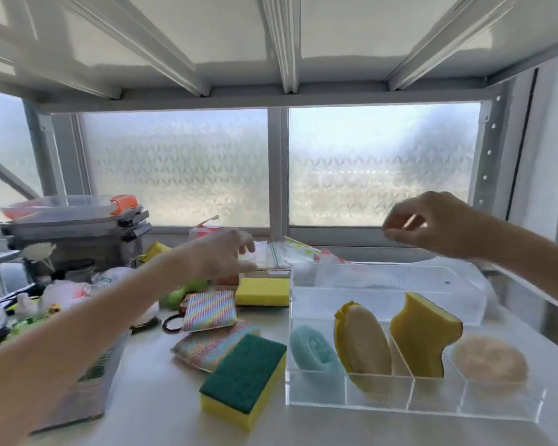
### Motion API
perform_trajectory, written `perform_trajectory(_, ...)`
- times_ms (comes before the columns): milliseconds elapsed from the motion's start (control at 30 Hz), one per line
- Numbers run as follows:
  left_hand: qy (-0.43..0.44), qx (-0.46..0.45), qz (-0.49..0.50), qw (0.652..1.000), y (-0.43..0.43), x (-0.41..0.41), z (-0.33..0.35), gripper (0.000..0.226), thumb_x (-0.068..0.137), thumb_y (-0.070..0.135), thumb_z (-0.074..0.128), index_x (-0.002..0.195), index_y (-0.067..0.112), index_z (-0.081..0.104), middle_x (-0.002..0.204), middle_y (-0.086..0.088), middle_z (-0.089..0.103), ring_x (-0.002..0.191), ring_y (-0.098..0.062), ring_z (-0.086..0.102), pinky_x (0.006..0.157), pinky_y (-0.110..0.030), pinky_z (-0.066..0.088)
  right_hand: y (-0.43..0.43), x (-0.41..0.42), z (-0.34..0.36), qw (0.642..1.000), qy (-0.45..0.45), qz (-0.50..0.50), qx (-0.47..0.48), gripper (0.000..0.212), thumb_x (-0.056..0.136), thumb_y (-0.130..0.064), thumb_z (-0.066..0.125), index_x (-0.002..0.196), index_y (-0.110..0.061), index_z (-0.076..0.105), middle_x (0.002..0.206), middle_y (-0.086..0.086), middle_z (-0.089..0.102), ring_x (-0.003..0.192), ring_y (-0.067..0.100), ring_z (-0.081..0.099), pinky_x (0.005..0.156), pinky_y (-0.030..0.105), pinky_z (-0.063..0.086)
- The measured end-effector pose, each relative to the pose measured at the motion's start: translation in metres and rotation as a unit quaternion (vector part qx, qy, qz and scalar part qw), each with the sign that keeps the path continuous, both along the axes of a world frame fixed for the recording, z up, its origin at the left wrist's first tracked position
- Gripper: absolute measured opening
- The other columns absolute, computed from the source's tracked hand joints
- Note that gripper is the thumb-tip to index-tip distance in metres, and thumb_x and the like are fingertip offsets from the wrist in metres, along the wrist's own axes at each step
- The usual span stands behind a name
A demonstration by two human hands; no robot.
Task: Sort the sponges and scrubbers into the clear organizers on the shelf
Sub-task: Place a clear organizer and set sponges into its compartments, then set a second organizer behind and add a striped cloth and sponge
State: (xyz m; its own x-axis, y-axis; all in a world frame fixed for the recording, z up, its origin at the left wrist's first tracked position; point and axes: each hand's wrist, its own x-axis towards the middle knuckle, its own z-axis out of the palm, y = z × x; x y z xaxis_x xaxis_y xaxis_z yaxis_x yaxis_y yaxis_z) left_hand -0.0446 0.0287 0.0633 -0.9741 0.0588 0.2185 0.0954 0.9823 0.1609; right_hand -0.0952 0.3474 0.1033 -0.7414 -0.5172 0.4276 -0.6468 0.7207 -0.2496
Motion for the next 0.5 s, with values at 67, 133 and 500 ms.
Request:
perform_trajectory(67,-0.122,0.012,0.027,0.992,-0.034,-0.001,-0.007,0.051,0.080,0.044,0.068,0.121,0.017,0.056,0.114,0.000,0.062,0.098,-0.011,0.058,0.084,-0.023,0.046,-0.055,-0.002,0.004,0.996,-0.028,0.070,0.037,0.015,0.081,-0.028,0.073,0.089,-0.015,0.075,0.088,0.001,0.076,0.083,0.015,0.069,0.081,0.035,0.056)
perform_trajectory(133,-0.190,-0.019,0.059,0.980,-0.051,0.000,-0.024,0.071,0.075,0.053,0.068,0.133,0.017,0.049,0.130,0.000,0.055,0.116,-0.016,0.052,0.098,-0.029,0.043,-0.112,-0.008,-0.005,0.986,-0.064,0.118,0.095,0.023,0.080,-0.028,0.073,0.098,-0.013,0.073,0.099,0.004,0.075,0.092,0.020,0.069,0.085,0.037,0.056)
perform_trajectory(500,-0.172,-0.054,0.046,0.983,-0.070,0.002,-0.078,0.066,0.079,0.054,0.062,0.134,0.022,0.047,0.133,-0.005,0.055,0.118,-0.024,0.053,0.100,-0.040,0.045,-0.244,-0.086,-0.087,0.883,-0.116,-0.020,0.454,0.102,0.069,-0.042,0.081,0.148,-0.007,0.026,0.151,0.012,0.037,0.131,0.033,0.045,0.099,0.039,0.045)
